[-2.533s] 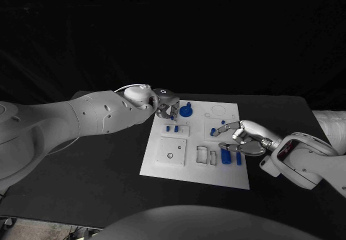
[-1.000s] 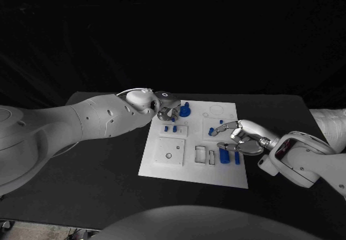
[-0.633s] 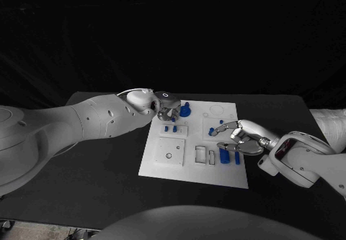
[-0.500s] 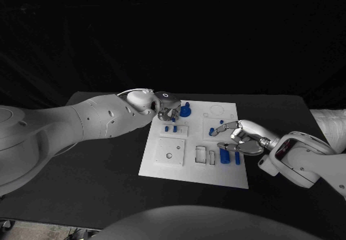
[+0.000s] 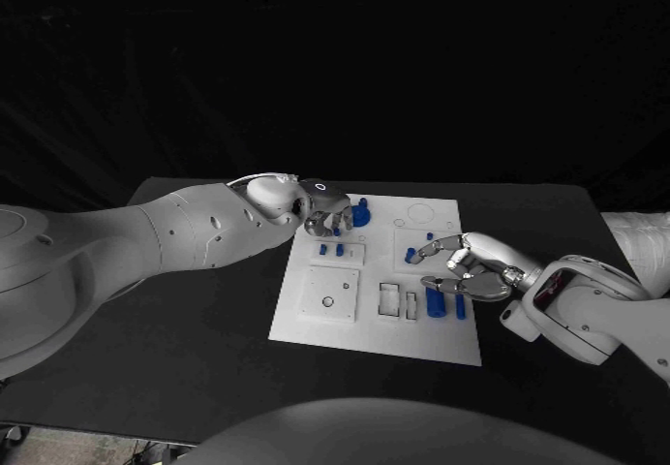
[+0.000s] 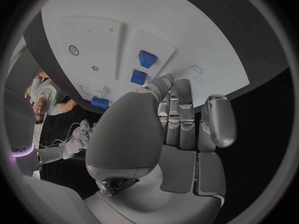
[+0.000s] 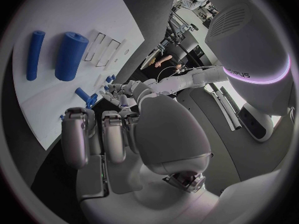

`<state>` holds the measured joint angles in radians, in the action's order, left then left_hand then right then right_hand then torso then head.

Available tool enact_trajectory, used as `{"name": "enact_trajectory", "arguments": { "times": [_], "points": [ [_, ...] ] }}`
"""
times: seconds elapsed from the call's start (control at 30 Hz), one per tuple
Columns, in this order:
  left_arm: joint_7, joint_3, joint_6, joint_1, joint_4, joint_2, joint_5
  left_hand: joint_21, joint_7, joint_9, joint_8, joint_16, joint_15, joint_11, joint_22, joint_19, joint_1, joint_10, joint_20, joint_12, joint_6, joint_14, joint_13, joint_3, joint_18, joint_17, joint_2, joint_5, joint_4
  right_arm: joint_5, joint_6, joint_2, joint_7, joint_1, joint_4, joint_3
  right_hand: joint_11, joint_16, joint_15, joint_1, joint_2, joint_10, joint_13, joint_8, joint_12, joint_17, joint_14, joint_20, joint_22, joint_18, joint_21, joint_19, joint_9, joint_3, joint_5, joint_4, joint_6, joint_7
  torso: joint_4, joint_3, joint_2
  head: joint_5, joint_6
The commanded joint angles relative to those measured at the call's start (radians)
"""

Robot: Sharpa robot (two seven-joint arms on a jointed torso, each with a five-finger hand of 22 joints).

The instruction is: Assemble the parts on the task board

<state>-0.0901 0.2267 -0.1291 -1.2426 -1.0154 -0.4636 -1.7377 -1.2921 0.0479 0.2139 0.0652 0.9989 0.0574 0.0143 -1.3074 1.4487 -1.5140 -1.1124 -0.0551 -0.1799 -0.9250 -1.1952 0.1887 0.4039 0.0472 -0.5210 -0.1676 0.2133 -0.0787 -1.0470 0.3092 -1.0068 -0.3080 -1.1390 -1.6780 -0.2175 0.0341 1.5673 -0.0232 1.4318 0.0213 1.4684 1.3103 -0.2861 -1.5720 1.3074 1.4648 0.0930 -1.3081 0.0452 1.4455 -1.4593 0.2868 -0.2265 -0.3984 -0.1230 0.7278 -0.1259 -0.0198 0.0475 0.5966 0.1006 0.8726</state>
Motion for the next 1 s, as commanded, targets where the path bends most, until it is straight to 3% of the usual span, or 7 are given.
{"name": "enact_trajectory", "arguments": {
  "times": [0.03,0.37,0.5,0.6,0.73,0.93,1.0],
  "points": [
    [0.011,-0.001,-0.005,0.000,-0.004,-0.002,-0.034,0.004,0.015,-0.007,-0.001,-0.002,-0.001,-0.007,-0.187,-0.004,0.002,0.024,-0.002,0.006,0.037,0.006,0.002,-0.006,0.010,0.002,-0.014,-0.013,-0.008,-0.004,-0.010,0.000,-0.001,0.001,0.000,0.000,-0.004,0.003,0.003,-0.001,-0.003,0.102,0.260,-0.004,0.001,0.263,0.106,0.001,-0.212,-0.006,-0.004,0.004,0.001,-0.003,0.004,-0.004,-0.001,0.008,-0.0006,-0.0002,0.000,0.002,0.000],
    [0.015,-0.002,-0.105,0.000,-0.017,-0.030,-0.050,0.004,0.073,-0.033,0.005,0.005,-0.006,-0.016,-0.188,-0.001,-0.015,0.069,-0.006,0.001,0.185,0.000,0.010,-0.070,0.010,0.004,-0.015,-0.029,-0.078,-0.004,0.002,-0.007,-0.006,0.001,-0.002,0.000,-0.005,0.003,0.002,-0.001,-0.002,0.102,0.260,-0.004,0.001,0.263,0.106,0.001,-0.212,-0.006,-0.004,0.004,0.001,-0.003,0.005,-0.004,-0.002,0.009,-0.0002,0.0002,0.001,-0.002,0.000],
    [0.003,-0.005,-0.173,-0.004,-0.035,-0.063,-0.041,0.021,0.075,-0.034,0.022,-0.005,-0.010,-0.017,-0.183,-0.009,-0.004,0.150,-0.009,0.018,0.185,0.010,0.008,-0.091,0.013,0.020,-0.028,-0.108,-0.134,0.000,0.022,-0.015,-0.019,0.000,-0.005,0.000,-0.011,0.003,-0.004,-0.059,0.003,0.102,0.260,-0.020,0.001,0.263,0.106,-0.005,-0.213,-0.008,-0.001,0.001,0.005,0.044,0.232,-0.049,-0.010,0.018,0.0003,-0.0001,-0.001,-0.004,0.000],
    [0.004,-0.006,-0.200,-0.018,-0.064,-0.097,-0.036,0.074,0.082,-0.037,0.032,-0.010,-0.013,-0.016,-0.171,-0.036,0.012,0.263,-0.014,0.023,0.188,0.037,0.013,-0.126,0.021,0.024,-0.046,-0.162,-0.178,0.004,0.037,-0.025,-0.025,-0.005,-0.010,0.000,-0.012,0.003,-0.006,-0.089,0.010,0.102,0.260,-0.029,0.001,0.263,0.106,-0.007,-0.213,-0.008,-0.001,0.000,0.007,0.076,0.304,-0.075,-0.015,0.019,0.0008,-0.0004,0.000,-0.005,0.000],
    [0.024,-0.007,-0.227,-0.045,-0.115,-0.155,-0.033,0.131,0.084,-0.040,0.038,-0.010,-0.018,-0.013,-0.157,-0.066,0.022,0.405,-0.019,0.054,0.187,0.064,-0.002,-0.162,0.030,0.022,-0.067,-0.162,-0.213,0.006,0.062,-0.040,-0.026,-0.032,-0.020,0.000,-0.012,0.003,-0.006,-0.090,0.011,0.092,0.252,-0.037,0.010,0.263,0.106,-0.008,-0.208,-0.004,-0.015,0.012,0.008,0.092,0.313,-0.084,-0.020,0.017,0.0009,-0.0004,-0.001,-0.005,0.000],
    [0.030,-0.007,-0.345,-0.071,-0.182,-0.245,0.011,0.123,0.100,-0.046,0.037,0.003,-0.019,0.000,-0.161,-0.062,0.066,0.485,-0.022,0.057,0.193,0.066,-0.018,-0.194,0.029,0.017,-0.086,-0.162,-0.219,-0.006,0.099,-0.065,0.000,-0.114,-0.036,0.000,-0.015,0.003,-0.007,-0.054,0.005,-0.158,-0.002,-0.058,0.319,0.263,0.106,-0.011,-0.196,0.005,-0.050,0.038,0.006,0.110,0.273,-0.099,-0.030,0.016,0.0012,-0.0022,-0.002,-0.012,0.000],
    [0.010,-0.006,-0.397,-0.075,-0.200,-0.273,0.071,0.109,0.102,-0.055,0.029,0.011,-0.017,-0.002,-0.165,-0.054,0.136,0.508,-0.023,0.054,0.211,0.060,-0.025,-0.215,0.026,0.014,-0.085,-0.163,-0.220,-0.026,0.108,-0.072,0.020,-0.151,-0.035,0.000,-0.017,0.003,-0.008,-0.031,0.009,-0.303,-0.196,-0.060,0.571,0.263,0.106,-0.012,-0.189,0.010,-0.071,0.052,-0.001,0.103,0.220,-0.105,-0.017,0.015,0.0021,-0.0031,-0.003,-0.021,0.000]
  ]
}}
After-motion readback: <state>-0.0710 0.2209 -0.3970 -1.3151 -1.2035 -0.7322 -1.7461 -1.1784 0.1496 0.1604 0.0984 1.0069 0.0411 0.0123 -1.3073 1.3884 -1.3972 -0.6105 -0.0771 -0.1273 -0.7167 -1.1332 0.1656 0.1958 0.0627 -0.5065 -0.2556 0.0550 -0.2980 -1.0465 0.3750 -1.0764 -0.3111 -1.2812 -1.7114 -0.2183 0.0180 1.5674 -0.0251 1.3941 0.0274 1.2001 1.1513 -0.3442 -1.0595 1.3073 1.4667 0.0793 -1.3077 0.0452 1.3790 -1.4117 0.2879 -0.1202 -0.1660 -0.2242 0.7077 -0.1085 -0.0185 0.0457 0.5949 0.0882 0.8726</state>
